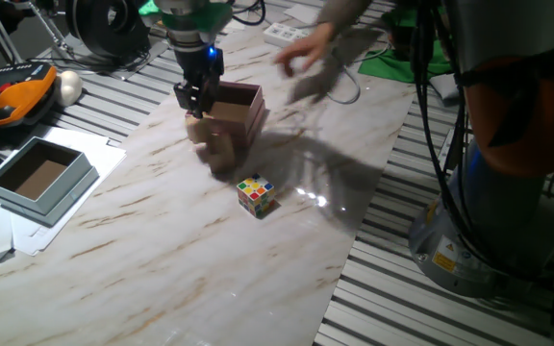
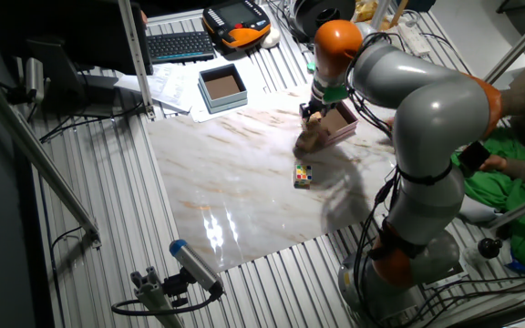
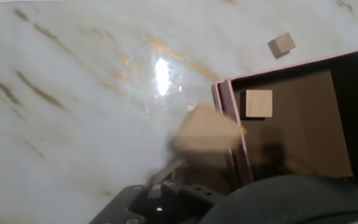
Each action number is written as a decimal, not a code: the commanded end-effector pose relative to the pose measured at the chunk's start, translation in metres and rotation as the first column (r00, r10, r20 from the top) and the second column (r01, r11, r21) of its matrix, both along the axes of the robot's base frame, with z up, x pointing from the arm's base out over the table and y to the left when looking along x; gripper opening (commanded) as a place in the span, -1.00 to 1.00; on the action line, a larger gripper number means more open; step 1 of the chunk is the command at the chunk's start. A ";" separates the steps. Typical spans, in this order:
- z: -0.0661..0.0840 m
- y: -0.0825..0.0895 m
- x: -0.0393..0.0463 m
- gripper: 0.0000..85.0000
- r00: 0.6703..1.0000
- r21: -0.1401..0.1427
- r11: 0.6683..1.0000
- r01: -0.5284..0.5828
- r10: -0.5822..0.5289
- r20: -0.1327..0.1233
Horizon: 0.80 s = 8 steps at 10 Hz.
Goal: Take everything out of the gift box
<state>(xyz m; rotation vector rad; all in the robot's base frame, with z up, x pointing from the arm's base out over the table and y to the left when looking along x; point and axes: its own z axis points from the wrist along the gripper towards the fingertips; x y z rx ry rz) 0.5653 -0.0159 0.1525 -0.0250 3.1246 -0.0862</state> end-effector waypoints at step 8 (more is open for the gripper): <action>0.021 -0.045 0.0160 0.60 0.992 0.024 0.992 -0.120 0.121 -0.041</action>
